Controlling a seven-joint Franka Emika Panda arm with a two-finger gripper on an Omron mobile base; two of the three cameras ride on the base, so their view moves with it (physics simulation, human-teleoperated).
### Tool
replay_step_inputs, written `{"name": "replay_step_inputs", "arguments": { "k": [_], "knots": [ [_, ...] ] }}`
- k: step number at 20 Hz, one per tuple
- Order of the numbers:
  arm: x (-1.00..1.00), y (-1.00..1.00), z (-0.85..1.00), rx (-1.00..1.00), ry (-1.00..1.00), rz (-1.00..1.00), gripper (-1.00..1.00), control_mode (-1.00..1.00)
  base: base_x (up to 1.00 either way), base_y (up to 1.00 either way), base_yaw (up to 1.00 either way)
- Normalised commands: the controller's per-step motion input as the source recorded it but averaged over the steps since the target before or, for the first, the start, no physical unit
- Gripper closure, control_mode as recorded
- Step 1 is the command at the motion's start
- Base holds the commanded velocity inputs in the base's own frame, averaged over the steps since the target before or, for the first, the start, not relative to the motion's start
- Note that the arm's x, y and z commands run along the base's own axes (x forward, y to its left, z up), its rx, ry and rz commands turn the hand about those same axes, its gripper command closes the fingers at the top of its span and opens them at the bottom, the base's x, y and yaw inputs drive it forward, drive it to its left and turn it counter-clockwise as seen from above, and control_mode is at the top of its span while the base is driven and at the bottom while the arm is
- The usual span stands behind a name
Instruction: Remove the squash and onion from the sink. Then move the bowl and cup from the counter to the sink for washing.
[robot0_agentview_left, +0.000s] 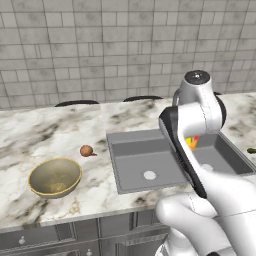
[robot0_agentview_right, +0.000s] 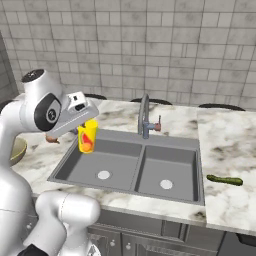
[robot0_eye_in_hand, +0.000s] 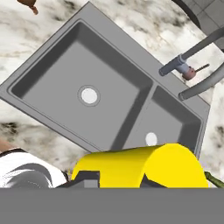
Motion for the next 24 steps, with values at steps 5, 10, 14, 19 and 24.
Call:
{"name": "replay_step_inputs", "arguments": {
  "k": [5, 10, 14, 19, 24],
  "knots": [
    [0.02, 0.43, -0.13, 0.03, -0.02, 0.0, 1.0, -1.0, 0.0, 0.0, 0.0],
    [0.11, 0.43, -0.13, 0.01, 0.0, 0.0, 1.0, -1.0, 0.0, 0.0, 0.0],
    [0.17, 0.38, -0.12, 0.03, 0.0, 0.0, 1.0, -1.0, 0.0, 0.0, 0.0],
    [0.23, 0.32, -0.1, 0.06, -0.04, 0.0, 1.0, -1.0, 0.0, 0.0, 0.0],
    [0.19, 0.31, -0.13, 0.05, -0.03, 0.0, 1.0, -1.0, 0.0, 0.0, 0.0]
  ]
}}
